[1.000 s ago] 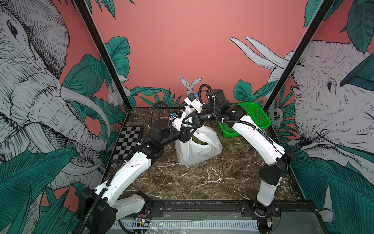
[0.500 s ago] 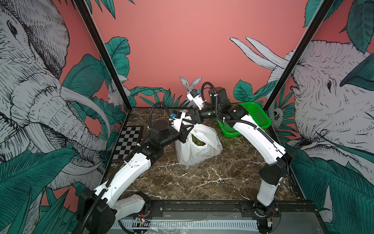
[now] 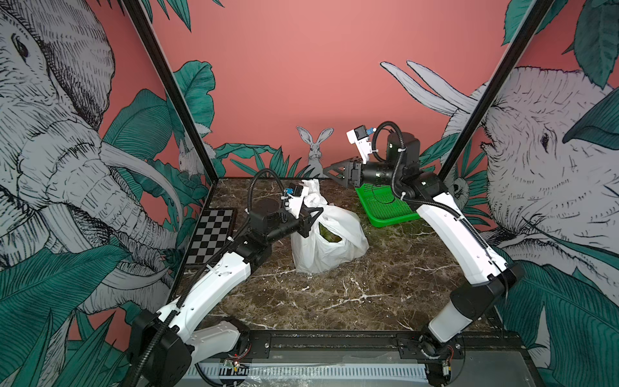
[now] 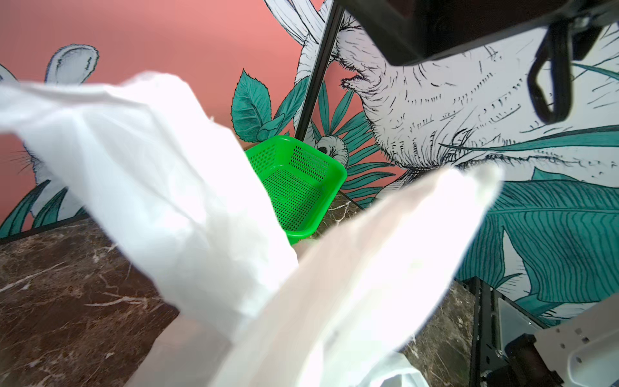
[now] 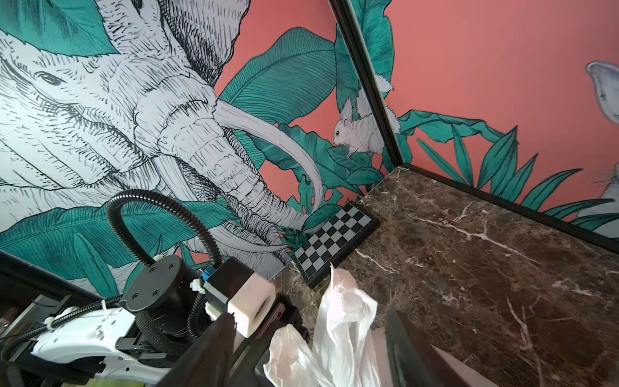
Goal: Place the pineapple into a plastic bag & tie a knot
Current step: Cross the plastic bag at the center of the board.
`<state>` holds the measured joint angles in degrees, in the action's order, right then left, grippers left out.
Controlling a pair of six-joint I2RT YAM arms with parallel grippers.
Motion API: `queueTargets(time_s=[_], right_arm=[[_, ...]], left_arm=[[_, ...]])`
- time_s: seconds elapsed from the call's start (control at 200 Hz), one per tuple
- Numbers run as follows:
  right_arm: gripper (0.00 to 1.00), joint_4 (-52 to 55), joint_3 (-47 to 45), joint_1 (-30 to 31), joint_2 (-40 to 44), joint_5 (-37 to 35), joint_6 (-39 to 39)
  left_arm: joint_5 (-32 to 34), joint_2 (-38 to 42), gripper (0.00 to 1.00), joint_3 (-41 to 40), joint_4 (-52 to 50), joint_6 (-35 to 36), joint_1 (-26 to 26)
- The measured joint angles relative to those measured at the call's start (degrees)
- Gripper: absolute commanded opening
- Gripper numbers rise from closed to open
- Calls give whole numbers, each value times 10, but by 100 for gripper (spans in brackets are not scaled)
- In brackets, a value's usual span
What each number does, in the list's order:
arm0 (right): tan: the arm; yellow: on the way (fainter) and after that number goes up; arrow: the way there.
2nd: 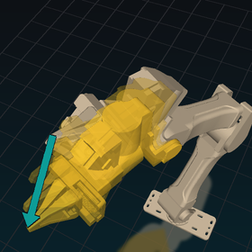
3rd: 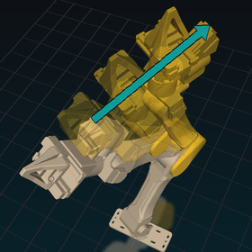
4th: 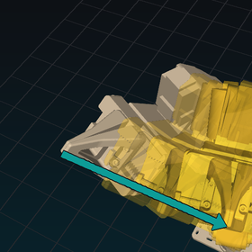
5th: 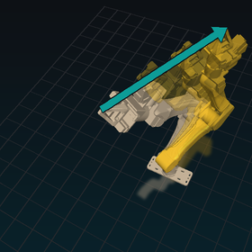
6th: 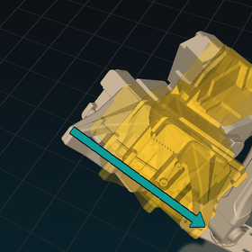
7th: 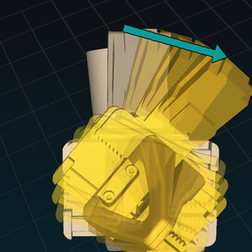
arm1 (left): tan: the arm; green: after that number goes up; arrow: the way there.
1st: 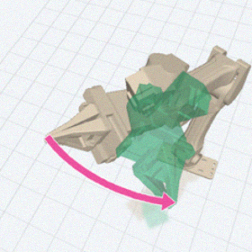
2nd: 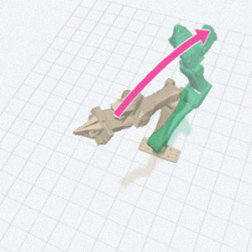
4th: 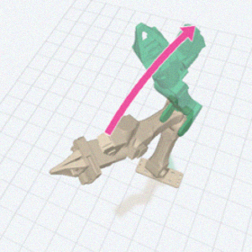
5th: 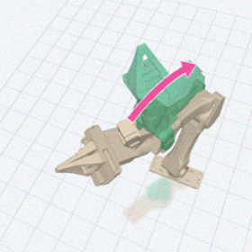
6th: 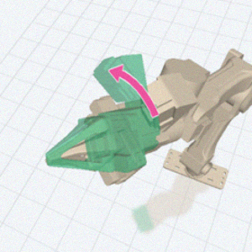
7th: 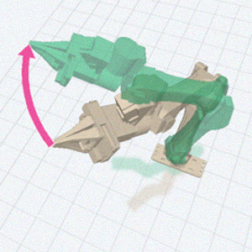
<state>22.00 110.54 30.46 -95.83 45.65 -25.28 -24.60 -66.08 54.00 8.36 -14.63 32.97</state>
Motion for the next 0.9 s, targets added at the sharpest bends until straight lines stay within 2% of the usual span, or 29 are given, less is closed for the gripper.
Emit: queueTargets(time_s=[0.255, 0.43, 0.47, 0.53, 0.55, 0.63, 0.785, 0.9], right_arm=[[71, 9, 2, 8, -61, 45, -2], [68, 27, 4, 15, -75, 62, 0], [63, 27, 4, 15, -75, 65, 0], [48, 28, 6, 16, -75, 72, 2], [40, 28, 8, 17, -76, 75, 2], [1, 28, 15, 17, -80, 83, 2], [0, 26, 13, 13, -77, 89, 0], [0, 12, -33, 6, -45, 71, -2]], left_arm=[[-14, -8, 0, 3, 4, -4, 0], [-16, -8, 0, 4, 5, -4, 0], [-16, -8, 0, 4, 5, -4, 0], [-16, -8, 0, 4, 5, -4, 0], [-16, -8, 0, 4, 5, -4, 0], [-15, -9, 0, 4, 6, -6, 0], [3, -9, 0, 4, 7, -11, 0], [29, -6, 0, -7, 25, -29, -1]])
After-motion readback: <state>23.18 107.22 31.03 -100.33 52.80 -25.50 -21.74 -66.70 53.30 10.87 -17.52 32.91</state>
